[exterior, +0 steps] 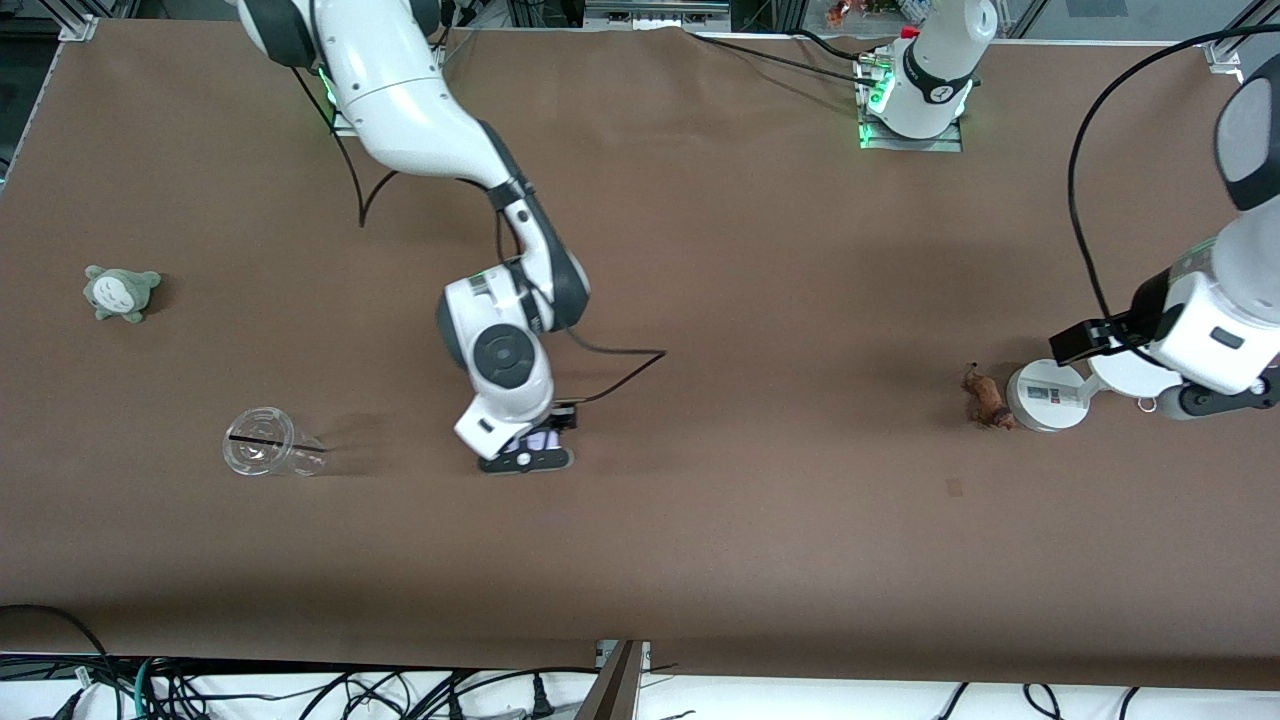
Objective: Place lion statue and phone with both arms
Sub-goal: 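Move the phone with the right gripper while the left gripper releases the lion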
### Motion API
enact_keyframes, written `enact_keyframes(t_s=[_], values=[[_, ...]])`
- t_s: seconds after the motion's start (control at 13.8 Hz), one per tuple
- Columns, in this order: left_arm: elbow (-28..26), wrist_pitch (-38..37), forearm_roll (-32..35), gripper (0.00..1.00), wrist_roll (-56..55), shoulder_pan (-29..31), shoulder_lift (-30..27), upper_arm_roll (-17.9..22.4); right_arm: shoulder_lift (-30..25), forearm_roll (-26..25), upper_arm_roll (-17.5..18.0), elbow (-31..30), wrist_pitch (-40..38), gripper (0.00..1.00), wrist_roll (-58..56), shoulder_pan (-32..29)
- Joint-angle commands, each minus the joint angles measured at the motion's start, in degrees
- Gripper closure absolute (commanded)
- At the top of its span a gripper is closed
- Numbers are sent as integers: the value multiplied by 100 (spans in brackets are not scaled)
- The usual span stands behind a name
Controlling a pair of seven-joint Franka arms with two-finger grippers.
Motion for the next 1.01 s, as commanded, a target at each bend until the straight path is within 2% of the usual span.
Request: enact_keyframes(t_s=[0.0, 0.14, 0.22, 0.29, 0.51, 0.72, 0.8, 0.87, 0.94], values=[[283, -234, -248, 0, 139, 61, 44, 11, -444, 307, 66, -653, 160, 38, -749, -436], [143, -181, -258, 0, 401, 9, -281, 29, -575, 432, 57, -1004, 414, 37, -926, -682], [-118, -164, -258, 0, 499, -8, -456, 29, -646, 432, 57, -1198, 563, 37, -926, -761], [-382, -59, -284, 0, 517, -17, -675, 29, -751, 441, 57, -1435, 756, 33, -926, -788], [-1147, 284, -301, 0, 552, 44, -1177, 91, -918, 616, 57, -2033, 1346, 33, -918, -911], [-1237, 355, -652, 0, 1157, 27, -1240, 397, -919, 1002, 48, -2158, 1409, 32, -865, -938], [-1237, 416, -653, 0, 1237, 27, -1240, 442, -962, 1021, 48, -2166, 1374, 25, -830, -938], [-1246, 416, -653, 0, 1238, 35, -1249, 468, -971, 1021, 39, -2166, 1365, 7, -838, -929], [-1272, 408, -653, 0, 1238, 35, -1266, 477, -1041, 1021, -13, -2166, 1365, 1, -882, -929]])
